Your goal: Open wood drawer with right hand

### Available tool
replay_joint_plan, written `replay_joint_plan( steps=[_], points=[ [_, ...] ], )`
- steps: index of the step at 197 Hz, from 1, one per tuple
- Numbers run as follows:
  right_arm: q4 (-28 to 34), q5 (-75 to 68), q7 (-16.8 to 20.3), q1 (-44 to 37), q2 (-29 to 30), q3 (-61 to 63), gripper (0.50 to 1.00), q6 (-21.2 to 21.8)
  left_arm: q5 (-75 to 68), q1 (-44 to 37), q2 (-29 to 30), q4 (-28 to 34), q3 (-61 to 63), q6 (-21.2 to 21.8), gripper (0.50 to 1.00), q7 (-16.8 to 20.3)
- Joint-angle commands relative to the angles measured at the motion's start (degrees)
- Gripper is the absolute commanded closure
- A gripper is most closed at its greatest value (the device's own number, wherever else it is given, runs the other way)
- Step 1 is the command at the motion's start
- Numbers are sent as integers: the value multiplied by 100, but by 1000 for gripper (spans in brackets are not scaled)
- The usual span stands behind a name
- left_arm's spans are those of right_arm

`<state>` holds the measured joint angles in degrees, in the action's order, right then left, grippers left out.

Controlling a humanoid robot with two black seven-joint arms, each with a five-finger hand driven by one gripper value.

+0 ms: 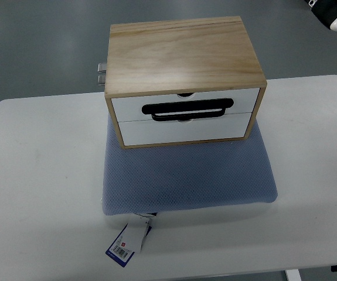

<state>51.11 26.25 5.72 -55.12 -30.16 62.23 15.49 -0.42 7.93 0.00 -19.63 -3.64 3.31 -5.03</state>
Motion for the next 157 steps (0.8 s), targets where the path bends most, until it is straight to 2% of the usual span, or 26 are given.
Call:
replay_joint_plan(
  steps=[1,13,14,29,40,41,45,58,59,72,82,83,90,100,101,116,131,140,141,157],
  points=[
    [566,381,377,-693,-604,-1141,556,33,-2,-2,0,-40,21,-6,500,2],
    [602,381,421,-790,-666,-1257,556,42,-2,7,0,-49,21,3,500,-7],
    [802,398,691,-1356,-971,-2005,556,59,-2,7,0,-49,21,3,500,-7],
    [1137,399,1141,-2309,-1246,-3136,556,112,-2,7,0,-111,21,2,500,2],
    [1138,399,1142,-2311,-1247,-3138,556,112,-2,7,0,-111,21,3,500,2],
    [1347,399,1446,-3050,-1334,-3938,556,121,-2,7,0,-119,21,-6,500,2],
    [1436,381,1589,-3390,-1352,-4305,556,121,-2,7,0,-120,21,-6,500,2],
    [1472,372,1652,-3550,-1352,-4448,556,121,-2,7,0,-120,21,-6,500,2],
    [1707,346,1956,-4333,-1317,-5196,556,121,-2,7,0,-120,21,-15,500,2],
    [2007,241,2319,-5157,-1212,-5905,556,103,-2,7,0,-120,21,-15,500,2],
    [2008,240,2320,-5158,-1211,-5907,556,103,-2,7,0,-120,21,-15,500,2],
    [2295,23,2694,-5706,-994,-6368,558,42,-2,7,0,-120,21,-15,500,2],
    [2464,-190,2928,-6010,-799,-6609,560,15,-2,7,0,-111,21,-15,500,2],
    [2465,-190,2928,-6011,-798,-6610,560,15,-2,7,0,-111,21,-15,500,2],
    [2674,-538,2928,-6411,-537,-6932,560,-80,-2,7,0,-102,21,-15,500,2],
    [2834,-998,2928,-6740,-105,-7207,560,-353,7,7,0,-84,21,-15,500,2],
    [2860,-1324,2928,-6776,300,-7286,560,-687,7,7,0,-76,12,-24,500,2],
    [2860,-1324,2928,-6775,300,-7286,560,-688,7,7,0,-76,12,-24,500,2],
    [2895,-1533,2928,-6767,553,-7295,560,-888,7,7,0,-76,12,-24,500,2],
    [2957,-1781,2928,-6714,713,-7304,560,-995,7,7,0,-67,12,-24,500,2]
  ],
)
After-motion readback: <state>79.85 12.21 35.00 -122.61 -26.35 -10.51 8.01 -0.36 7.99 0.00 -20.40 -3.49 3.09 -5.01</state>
